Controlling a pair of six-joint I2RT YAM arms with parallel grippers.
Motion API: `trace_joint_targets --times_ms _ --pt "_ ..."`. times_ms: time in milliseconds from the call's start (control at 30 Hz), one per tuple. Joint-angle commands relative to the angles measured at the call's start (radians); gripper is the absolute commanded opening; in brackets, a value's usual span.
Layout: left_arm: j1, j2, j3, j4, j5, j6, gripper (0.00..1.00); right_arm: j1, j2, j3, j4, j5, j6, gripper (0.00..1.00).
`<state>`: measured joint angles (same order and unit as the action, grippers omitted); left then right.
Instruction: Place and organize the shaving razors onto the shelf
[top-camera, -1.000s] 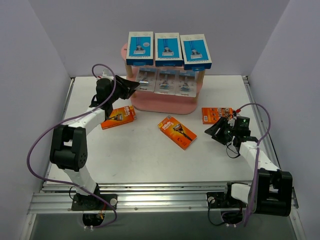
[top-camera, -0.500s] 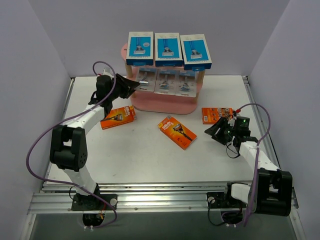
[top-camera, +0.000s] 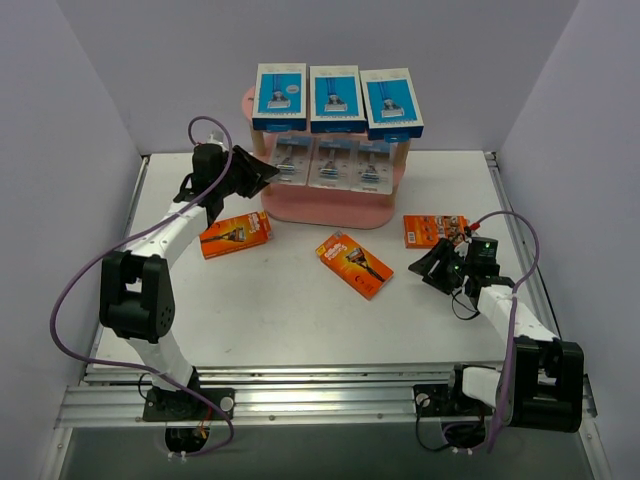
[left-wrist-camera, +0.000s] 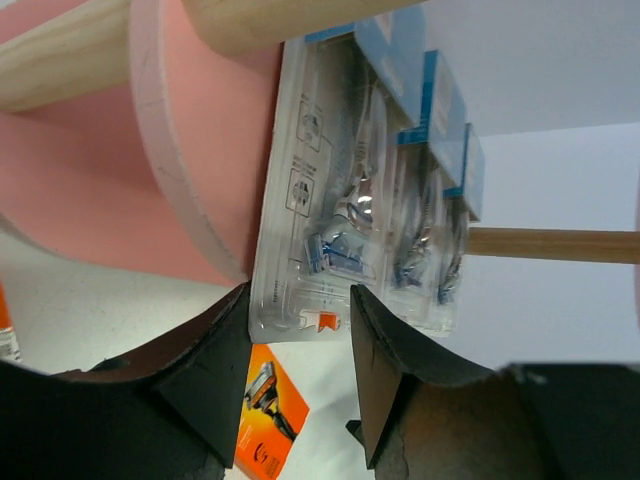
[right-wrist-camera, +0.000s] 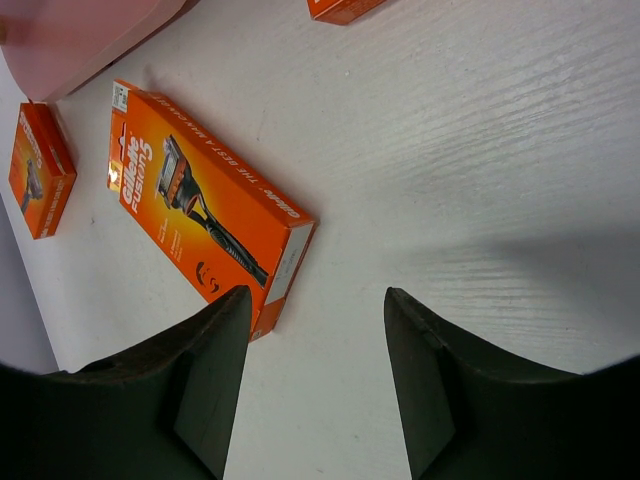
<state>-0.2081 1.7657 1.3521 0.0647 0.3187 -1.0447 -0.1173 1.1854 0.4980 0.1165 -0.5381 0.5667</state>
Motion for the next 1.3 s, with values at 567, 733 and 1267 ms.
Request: trace_joint_targets --times_ms 567,733,1267 --pt "0.003 -0.051 0.013 -0.082 -0.021 0.063 0.64 -0.002 -0.009 -0.007 0.020 0.000 -0.014 0.52" --pt "0.003 -0.058 -0.013 0.023 0.017 0.043 0.75 -0.002 -0.015 -0.007 0.015 0.004 -0.016 0.52" --pt "0.021 -0.270 -0.168 0.038 0.069 0.077 0.87 -0.004 -0.067 -0.007 -0.040 0.030 -0.051 0.52"
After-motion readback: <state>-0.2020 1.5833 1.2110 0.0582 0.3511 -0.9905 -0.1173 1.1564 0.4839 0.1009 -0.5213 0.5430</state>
